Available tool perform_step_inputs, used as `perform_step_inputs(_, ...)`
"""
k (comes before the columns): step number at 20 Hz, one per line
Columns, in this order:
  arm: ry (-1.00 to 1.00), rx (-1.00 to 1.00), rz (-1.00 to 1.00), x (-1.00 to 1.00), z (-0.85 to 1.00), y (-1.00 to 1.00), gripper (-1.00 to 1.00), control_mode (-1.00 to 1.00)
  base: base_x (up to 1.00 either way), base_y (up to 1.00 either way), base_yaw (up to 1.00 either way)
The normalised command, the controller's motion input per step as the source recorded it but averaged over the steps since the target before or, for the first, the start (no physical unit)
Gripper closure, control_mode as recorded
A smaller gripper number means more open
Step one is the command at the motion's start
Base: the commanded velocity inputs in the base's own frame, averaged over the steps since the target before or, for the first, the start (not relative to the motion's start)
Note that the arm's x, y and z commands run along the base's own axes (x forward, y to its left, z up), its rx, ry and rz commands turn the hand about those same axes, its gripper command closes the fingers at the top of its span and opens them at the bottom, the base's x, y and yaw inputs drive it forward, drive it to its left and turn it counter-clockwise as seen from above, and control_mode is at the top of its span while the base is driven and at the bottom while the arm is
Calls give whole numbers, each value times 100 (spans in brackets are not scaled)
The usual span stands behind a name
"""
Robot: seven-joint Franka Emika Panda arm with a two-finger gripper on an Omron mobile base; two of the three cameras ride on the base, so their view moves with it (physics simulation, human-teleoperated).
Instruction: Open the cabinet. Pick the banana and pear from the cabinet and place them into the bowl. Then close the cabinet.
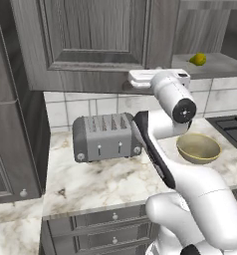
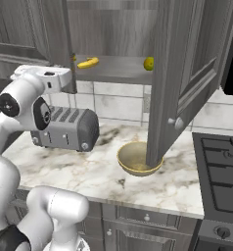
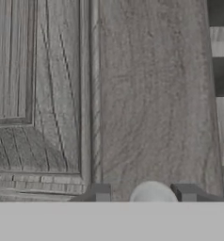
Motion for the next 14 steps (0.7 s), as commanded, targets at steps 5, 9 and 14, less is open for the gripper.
perform_step_inputs(5,0,0,0,-99,2,75,100,-100,0,0,0)
perform_step_inputs(9,0,0,-1,-98,2,84,100,-100,0,0,0)
perform_step_inputs(14,0,0,-5,-90,1,94,100,-100,0,0,0)
